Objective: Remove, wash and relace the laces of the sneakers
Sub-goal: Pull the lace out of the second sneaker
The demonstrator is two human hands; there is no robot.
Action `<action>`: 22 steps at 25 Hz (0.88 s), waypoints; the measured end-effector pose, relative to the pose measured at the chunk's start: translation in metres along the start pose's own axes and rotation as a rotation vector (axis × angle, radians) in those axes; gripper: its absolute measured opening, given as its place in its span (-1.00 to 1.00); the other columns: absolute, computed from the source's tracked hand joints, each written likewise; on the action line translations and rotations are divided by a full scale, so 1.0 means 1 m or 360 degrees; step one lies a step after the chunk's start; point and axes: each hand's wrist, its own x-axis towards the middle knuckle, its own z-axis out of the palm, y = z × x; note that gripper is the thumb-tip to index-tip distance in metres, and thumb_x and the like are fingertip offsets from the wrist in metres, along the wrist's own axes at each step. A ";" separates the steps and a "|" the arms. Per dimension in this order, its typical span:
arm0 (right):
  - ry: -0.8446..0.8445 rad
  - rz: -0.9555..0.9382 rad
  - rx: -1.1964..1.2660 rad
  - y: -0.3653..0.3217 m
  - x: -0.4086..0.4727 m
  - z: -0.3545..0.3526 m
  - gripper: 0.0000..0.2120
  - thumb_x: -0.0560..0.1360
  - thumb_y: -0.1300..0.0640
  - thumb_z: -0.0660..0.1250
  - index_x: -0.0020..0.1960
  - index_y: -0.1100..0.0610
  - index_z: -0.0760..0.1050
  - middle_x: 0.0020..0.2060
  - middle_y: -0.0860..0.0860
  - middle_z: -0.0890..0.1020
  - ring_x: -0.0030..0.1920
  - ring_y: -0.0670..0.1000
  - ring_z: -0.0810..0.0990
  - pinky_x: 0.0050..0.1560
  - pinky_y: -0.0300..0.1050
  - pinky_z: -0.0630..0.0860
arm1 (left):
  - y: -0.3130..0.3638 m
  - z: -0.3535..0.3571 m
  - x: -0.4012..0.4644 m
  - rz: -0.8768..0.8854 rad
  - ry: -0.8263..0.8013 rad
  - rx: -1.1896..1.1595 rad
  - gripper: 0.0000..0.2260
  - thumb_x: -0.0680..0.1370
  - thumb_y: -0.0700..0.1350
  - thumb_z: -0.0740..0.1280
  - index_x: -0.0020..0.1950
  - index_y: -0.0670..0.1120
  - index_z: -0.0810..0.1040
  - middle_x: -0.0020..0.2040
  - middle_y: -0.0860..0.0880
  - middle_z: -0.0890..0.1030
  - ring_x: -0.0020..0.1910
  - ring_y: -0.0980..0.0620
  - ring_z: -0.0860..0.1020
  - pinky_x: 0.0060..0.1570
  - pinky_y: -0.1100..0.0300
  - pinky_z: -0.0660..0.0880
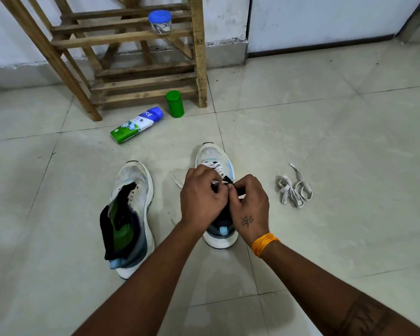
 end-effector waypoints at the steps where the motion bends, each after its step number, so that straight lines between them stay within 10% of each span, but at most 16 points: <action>1: -0.0019 0.0084 0.0061 -0.002 0.001 -0.002 -0.80 0.57 0.09 0.39 -0.18 0.07 0.44 -0.26 -0.08 0.55 -0.21 -0.09 0.54 -0.18 -0.21 0.43 | -0.002 0.000 0.002 0.0009 -0.0047 -0.0015 -0.86 0.42 0.02 0.31 -0.18 -0.01 0.61 -0.09 0.13 0.56 -0.01 0.06 0.48 -0.14 0.13 0.48; 7: -0.0372 0.0766 0.0498 -0.002 0.034 -0.010 -0.71 0.52 -0.07 0.41 -0.21 0.14 0.57 -0.31 0.06 0.66 -0.24 0.05 0.64 -0.16 0.08 0.61 | -0.008 0.005 0.004 0.0021 -0.0152 -0.0152 -0.97 0.48 -0.09 0.48 -0.11 -0.02 0.69 -0.09 0.07 0.59 0.01 0.00 0.46 -0.01 0.20 0.40; 22: -0.0619 0.0721 0.0589 -0.006 0.045 -0.024 -0.88 0.58 0.27 0.38 -0.15 0.22 0.59 -0.31 0.04 0.59 -0.34 -0.10 0.53 -0.36 -0.29 0.50 | -0.004 0.008 0.000 -0.0116 -0.0148 -0.0417 -0.90 0.47 -0.21 0.52 -0.10 -0.03 0.70 -0.09 0.14 0.62 0.04 0.07 0.52 0.04 0.33 0.40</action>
